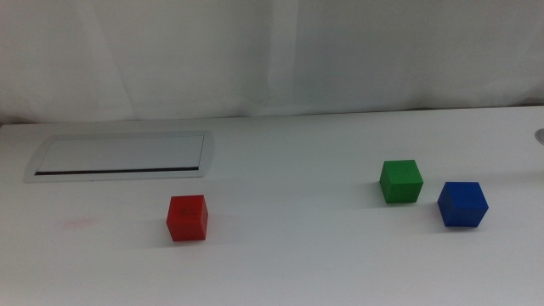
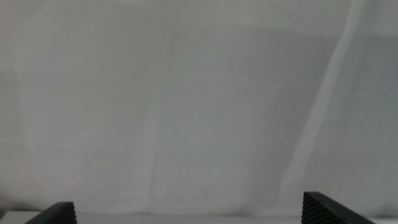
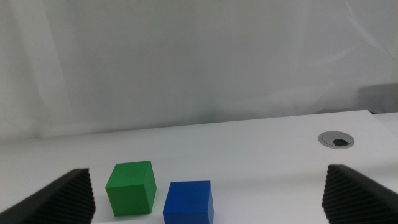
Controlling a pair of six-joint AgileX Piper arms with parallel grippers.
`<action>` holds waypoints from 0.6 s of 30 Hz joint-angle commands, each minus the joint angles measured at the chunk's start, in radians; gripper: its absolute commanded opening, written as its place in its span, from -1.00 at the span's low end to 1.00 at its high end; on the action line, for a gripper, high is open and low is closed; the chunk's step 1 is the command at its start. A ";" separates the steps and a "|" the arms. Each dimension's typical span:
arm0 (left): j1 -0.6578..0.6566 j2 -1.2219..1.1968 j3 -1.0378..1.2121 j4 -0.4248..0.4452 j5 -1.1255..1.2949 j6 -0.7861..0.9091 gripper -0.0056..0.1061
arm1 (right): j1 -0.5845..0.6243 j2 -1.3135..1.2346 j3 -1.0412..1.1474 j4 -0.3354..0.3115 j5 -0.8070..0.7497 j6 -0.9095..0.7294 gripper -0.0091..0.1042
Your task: Stack red cubes first, then green, then blue cubes in a specific spot.
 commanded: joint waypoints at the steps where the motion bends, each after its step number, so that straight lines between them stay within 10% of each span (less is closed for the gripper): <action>1: -0.006 0.082 -0.079 -0.093 0.060 0.109 0.74 | -0.006 -0.004 0.006 -0.003 -0.009 0.000 0.98; 5: -0.031 0.246 -0.216 -0.220 0.102 0.249 0.74 | -0.006 -0.004 0.006 -0.003 -0.009 0.000 0.98; 18: -0.220 0.616 -0.410 -0.216 0.195 0.159 0.74 | -0.006 -0.004 0.006 -0.003 -0.009 0.000 0.98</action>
